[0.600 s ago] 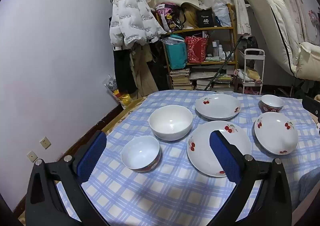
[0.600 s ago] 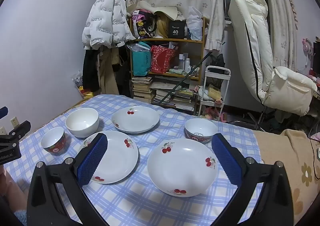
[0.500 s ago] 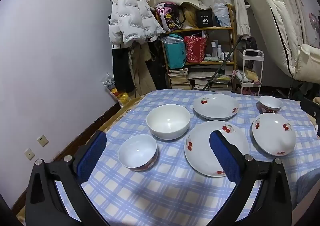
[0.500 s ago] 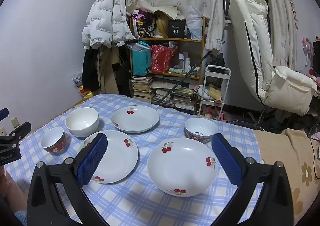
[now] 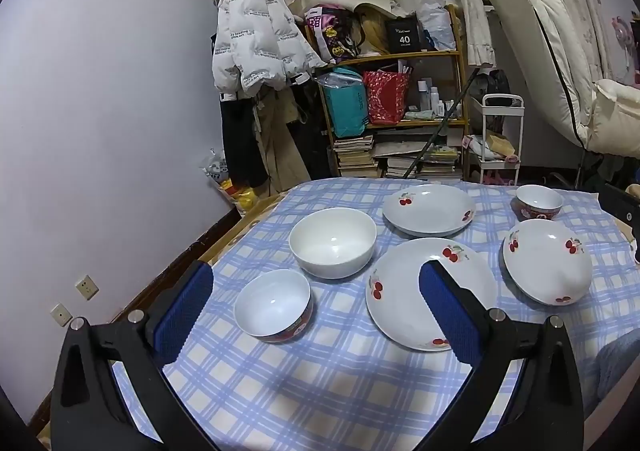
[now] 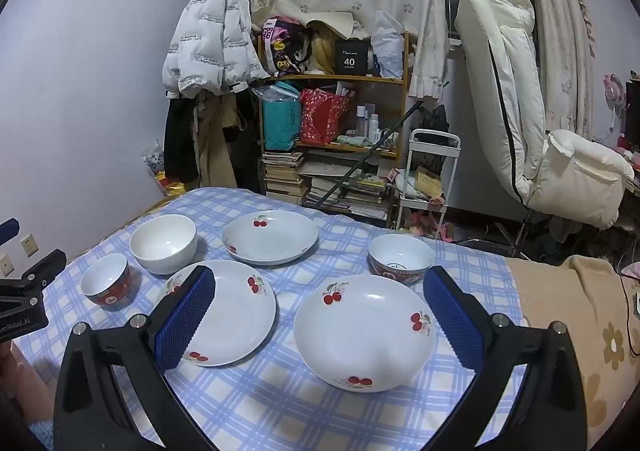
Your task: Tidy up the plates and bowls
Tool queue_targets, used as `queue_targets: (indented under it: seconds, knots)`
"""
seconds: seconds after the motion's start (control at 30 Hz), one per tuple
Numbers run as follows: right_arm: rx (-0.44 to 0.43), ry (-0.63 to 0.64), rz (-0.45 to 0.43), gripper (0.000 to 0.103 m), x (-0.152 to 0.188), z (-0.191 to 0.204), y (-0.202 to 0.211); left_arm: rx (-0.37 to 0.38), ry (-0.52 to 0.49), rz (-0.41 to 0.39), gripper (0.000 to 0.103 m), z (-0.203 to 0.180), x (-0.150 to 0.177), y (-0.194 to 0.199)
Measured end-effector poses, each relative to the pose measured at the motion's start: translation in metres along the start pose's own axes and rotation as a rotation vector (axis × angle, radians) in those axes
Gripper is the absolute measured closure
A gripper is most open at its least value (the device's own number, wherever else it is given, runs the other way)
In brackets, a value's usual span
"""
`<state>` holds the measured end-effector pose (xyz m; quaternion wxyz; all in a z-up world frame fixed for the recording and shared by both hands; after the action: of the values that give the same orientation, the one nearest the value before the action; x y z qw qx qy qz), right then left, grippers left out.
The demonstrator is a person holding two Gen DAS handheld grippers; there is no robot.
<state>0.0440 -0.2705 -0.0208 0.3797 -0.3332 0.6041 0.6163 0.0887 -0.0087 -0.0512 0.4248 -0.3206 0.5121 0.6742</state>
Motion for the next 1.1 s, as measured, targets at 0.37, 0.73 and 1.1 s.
queue_targets:
  seconds: [0.37, 0.73, 1.1]
  knots:
    - [-0.001, -0.002, 0.001, 0.000, 0.0006, 0.0003, -0.0009, -0.007, 0.003, 0.002, 0.002, 0.0023, 0.0001, -0.0005]
    - [-0.001, -0.004, 0.003, 0.000, 0.0007, 0.0002, -0.0013, -0.002, 0.006, 0.008, 0.002, 0.0060, -0.0004, -0.0017]
    - [-0.002, -0.003, 0.005, 0.000, 0.0015, -0.0004, -0.0015, -0.006, 0.011, 0.009, 0.002, 0.0099, -0.0011, -0.0032]
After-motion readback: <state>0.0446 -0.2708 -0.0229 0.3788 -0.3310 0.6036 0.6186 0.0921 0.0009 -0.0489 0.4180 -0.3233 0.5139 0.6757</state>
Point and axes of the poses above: each gripper's, at about its wrist camera, not at the fingertips, and y roughly against the way its jaws point, z to its left, x to its underside, the point moved 10 cm from there along -y, roughly the way its jaws point, and after that the axes turned 8 degrees about -x, right-handed, at the moved point
